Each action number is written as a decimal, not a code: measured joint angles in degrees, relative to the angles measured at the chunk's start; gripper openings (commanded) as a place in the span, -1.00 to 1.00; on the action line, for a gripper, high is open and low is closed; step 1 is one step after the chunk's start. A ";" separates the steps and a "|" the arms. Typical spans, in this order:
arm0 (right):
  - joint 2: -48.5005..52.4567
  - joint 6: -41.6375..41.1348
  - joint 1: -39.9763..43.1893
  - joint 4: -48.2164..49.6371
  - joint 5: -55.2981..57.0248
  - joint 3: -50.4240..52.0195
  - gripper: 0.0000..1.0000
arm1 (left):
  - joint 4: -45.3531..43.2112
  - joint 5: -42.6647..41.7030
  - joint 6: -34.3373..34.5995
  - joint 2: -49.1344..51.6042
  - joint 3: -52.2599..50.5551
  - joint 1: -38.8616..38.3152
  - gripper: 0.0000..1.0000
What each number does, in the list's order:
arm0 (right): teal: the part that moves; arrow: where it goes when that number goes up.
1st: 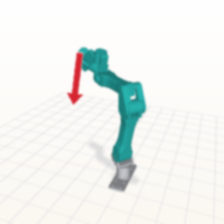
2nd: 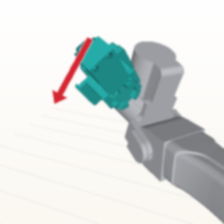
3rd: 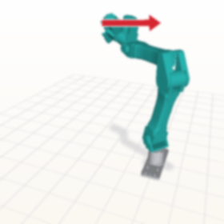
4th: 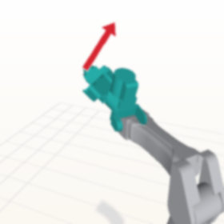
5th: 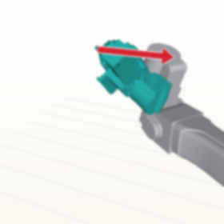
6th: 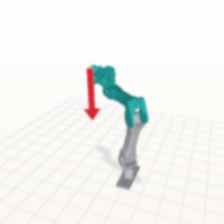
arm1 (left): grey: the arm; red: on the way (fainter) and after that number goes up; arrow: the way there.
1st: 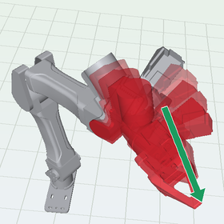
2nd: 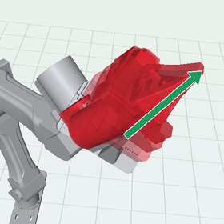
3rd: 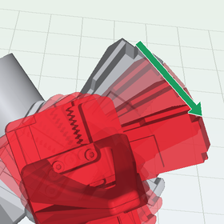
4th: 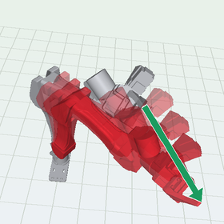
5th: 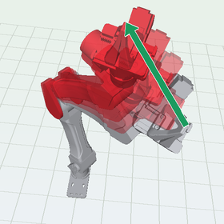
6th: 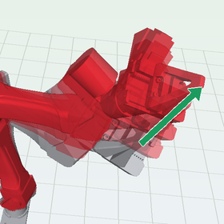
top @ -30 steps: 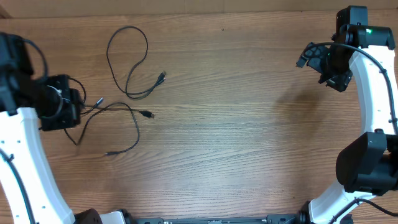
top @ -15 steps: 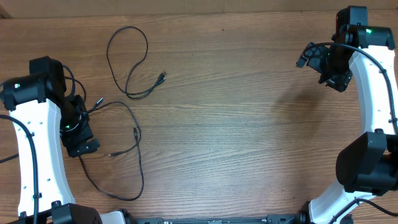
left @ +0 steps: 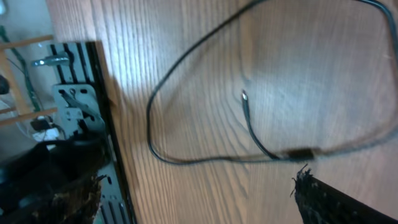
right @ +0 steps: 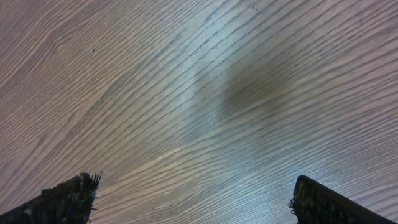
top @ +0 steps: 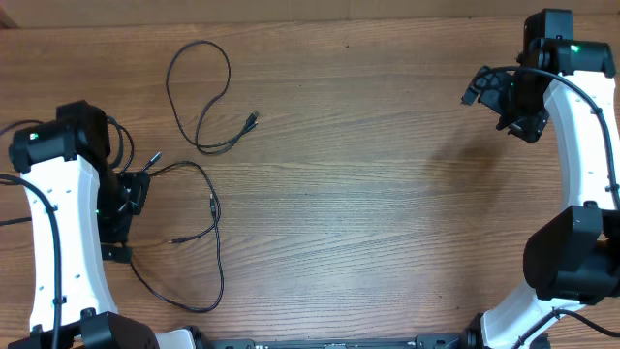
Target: Untangle cables
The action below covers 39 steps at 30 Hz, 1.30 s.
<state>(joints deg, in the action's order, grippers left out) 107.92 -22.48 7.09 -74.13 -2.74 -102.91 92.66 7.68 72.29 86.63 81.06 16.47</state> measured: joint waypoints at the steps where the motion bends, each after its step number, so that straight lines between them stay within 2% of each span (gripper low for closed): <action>1: 0.00 0.00 0.00 0.02 0.02 0.00 0.99 | -0.35 0.42 0.37 -0.04 -1.70 0.00 1.00; 6: 0.00 -0.02 0.00 0.00 0.00 0.00 1.00 | -9.44 0.04 1.27 0.26 -17.22 0.00 0.93; 10: 0.00 0.00 -0.02 0.07 0.02 0.00 1.00 | -17.38 -1.01 1.64 0.39 -27.85 0.00 0.54; 15: 0.00 0.00 -0.02 0.02 0.02 0.00 1.00 | -24.79 1.55 1.90 0.39 -34.56 0.00 0.46; 18: 0.00 0.00 0.00 0.02 0.02 0.00 1.00 | -24.92 4.70 1.95 0.39 -36.96 0.00 0.19; 19: 0.00 0.00 0.00 0.02 0.02 0.00 1.00 | -25.29 5.75 1.84 0.39 -37.42 0.00 -0.06; 21: 0.00 0.00 0.00 0.17 0.02 0.00 1.00 | -28.37 8.76 1.25 0.39 -39.19 0.00 -0.36; 23: 0.00 0.02 0.00 0.48 0.02 0.00 1.00 | -31.71 9.73 0.90 0.37 -40.70 0.00 -0.91; 27: 0.00 0.00 0.00 0.57 0.00 0.00 1.00 | -36.70 8.79 1.03 0.39 -44.61 0.00 -0.91; 31: 0.00 0.00 0.00 0.59 0.02 0.00 1.00 | -33.14 4.13 1.20 0.39 -42.53 0.00 -0.91; 34: 0.00 0.00 0.00 0.59 0.02 0.00 1.00 | -27.52 -4.63 1.22 0.20 -35.39 0.00 -0.91; 39: 0.00 0.02 0.00 0.55 0.02 0.00 1.00 | -30.21 -18.34 1.46 -0.59 -29.00 0.00 -0.91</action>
<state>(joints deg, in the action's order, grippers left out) 107.92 -22.46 7.09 -73.58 -2.72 -102.91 62.46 -10.66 73.76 86.04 52.05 16.47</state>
